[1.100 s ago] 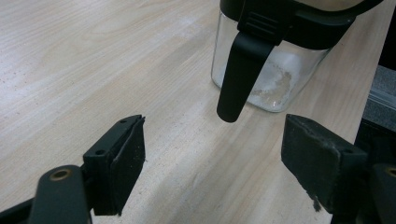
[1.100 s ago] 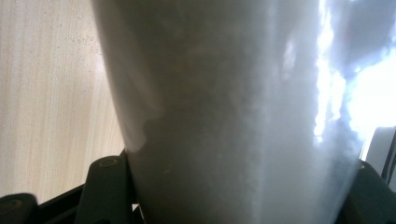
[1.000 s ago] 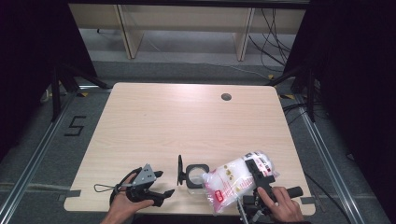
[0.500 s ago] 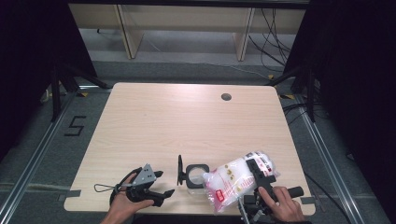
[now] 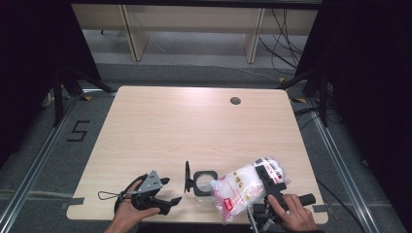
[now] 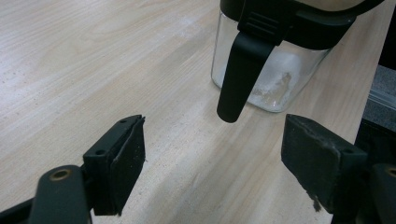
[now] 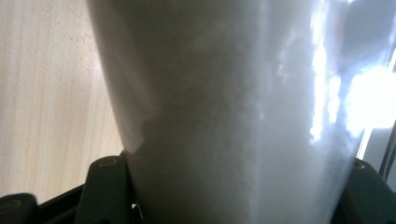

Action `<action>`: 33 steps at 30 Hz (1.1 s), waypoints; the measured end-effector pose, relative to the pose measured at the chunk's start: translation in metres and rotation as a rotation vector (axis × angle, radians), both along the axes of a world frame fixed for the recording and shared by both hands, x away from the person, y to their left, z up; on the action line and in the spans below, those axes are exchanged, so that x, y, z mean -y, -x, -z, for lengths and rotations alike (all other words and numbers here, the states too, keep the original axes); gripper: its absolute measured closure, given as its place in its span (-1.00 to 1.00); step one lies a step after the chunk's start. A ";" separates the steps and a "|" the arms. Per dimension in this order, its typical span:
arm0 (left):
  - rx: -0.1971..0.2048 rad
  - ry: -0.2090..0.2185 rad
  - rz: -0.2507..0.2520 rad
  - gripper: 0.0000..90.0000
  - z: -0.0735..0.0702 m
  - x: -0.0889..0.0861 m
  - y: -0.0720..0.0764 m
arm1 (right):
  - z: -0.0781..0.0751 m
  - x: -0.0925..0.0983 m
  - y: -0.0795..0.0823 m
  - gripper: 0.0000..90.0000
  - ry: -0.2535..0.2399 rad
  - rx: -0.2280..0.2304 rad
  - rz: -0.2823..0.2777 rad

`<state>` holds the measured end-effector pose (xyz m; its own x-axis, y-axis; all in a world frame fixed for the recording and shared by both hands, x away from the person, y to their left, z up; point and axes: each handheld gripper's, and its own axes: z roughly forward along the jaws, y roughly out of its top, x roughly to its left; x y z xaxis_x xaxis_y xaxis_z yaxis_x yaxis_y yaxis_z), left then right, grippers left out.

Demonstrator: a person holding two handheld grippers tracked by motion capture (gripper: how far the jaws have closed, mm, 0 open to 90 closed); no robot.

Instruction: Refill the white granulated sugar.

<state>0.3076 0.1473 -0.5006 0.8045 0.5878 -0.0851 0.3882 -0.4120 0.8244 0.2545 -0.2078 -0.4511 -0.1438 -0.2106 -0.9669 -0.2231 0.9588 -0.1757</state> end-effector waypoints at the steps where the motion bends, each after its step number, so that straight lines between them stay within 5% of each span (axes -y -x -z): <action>1: 0.000 0.000 0.000 -0.53 0.000 0.000 0.000 | 0.000 0.000 0.000 -0.08 0.006 -0.001 0.000; 33: -0.008 0.005 -0.008 -0.53 0.000 0.000 0.001 | 0.003 0.002 0.001 -0.09 -0.033 0.010 0.006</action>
<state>0.3070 0.1472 -0.5005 0.7992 0.5936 -0.0944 0.3977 -0.4044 0.8236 0.2532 -0.2097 -0.4537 -0.1353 -0.1776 -0.9748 -0.2161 0.9654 -0.1459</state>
